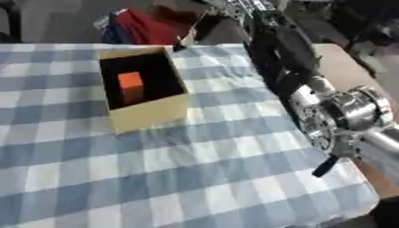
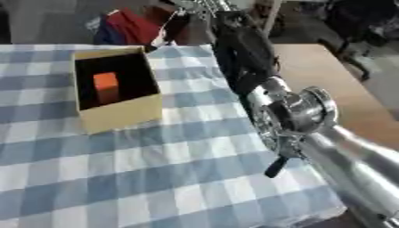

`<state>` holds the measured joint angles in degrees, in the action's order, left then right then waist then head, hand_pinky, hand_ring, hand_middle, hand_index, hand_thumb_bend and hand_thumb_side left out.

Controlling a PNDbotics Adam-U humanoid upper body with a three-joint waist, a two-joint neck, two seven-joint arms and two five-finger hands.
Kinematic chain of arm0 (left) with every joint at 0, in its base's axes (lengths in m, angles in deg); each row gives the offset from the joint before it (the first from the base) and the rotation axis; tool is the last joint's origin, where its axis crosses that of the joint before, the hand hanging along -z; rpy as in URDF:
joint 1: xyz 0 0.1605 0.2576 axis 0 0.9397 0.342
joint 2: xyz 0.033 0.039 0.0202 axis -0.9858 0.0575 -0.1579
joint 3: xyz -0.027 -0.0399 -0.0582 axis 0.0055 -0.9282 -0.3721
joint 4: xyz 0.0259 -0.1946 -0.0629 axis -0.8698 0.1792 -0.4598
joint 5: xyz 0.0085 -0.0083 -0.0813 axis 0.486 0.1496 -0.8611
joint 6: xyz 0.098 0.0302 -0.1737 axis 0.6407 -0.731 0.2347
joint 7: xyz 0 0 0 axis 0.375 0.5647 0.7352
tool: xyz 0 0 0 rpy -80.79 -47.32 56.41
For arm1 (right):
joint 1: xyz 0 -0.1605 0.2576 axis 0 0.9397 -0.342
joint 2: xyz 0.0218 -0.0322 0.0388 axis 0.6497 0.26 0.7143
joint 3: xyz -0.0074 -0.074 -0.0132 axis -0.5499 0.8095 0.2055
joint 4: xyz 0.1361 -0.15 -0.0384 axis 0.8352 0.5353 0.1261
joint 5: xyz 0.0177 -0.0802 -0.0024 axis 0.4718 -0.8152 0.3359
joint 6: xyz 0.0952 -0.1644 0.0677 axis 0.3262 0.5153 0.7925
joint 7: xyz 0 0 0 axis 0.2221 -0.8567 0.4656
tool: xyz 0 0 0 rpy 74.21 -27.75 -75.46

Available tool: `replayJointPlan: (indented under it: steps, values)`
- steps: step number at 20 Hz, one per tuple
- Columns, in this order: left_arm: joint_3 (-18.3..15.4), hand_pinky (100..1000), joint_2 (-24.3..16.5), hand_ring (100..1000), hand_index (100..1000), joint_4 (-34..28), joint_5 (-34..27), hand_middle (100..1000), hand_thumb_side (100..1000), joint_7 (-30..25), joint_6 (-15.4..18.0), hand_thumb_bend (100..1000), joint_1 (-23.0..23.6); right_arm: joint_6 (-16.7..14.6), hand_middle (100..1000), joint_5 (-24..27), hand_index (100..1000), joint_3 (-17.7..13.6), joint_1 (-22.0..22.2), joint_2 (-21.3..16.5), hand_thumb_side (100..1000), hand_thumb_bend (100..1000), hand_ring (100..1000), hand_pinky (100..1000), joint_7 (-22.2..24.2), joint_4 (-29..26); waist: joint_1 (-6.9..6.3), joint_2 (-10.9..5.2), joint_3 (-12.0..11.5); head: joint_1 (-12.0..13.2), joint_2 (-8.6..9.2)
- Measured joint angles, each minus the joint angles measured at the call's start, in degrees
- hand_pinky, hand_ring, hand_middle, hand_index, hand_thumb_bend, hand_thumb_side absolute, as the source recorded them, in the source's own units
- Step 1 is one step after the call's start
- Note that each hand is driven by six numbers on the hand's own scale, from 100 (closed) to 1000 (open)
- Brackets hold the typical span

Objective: Pick up objects on the table and place them in the box.

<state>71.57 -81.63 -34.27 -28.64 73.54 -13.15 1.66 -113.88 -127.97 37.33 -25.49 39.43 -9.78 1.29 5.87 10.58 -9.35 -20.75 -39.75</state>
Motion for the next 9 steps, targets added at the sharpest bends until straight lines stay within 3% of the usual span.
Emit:
replayJointPlan:
  steps: [9]
  values:
    - [-0.2, 825, 0.0, 650, 767, 0.0, 0.1, 606, 599, -0.2, -0.3, 100, 0.5, 8.2, 898, 1.5, 984, -10.6, 2.5, -3.3, 492, 783, 755, 769, 2.9, -1.5, -0.31, 0.00, 1.5, 0.5, 0.00]
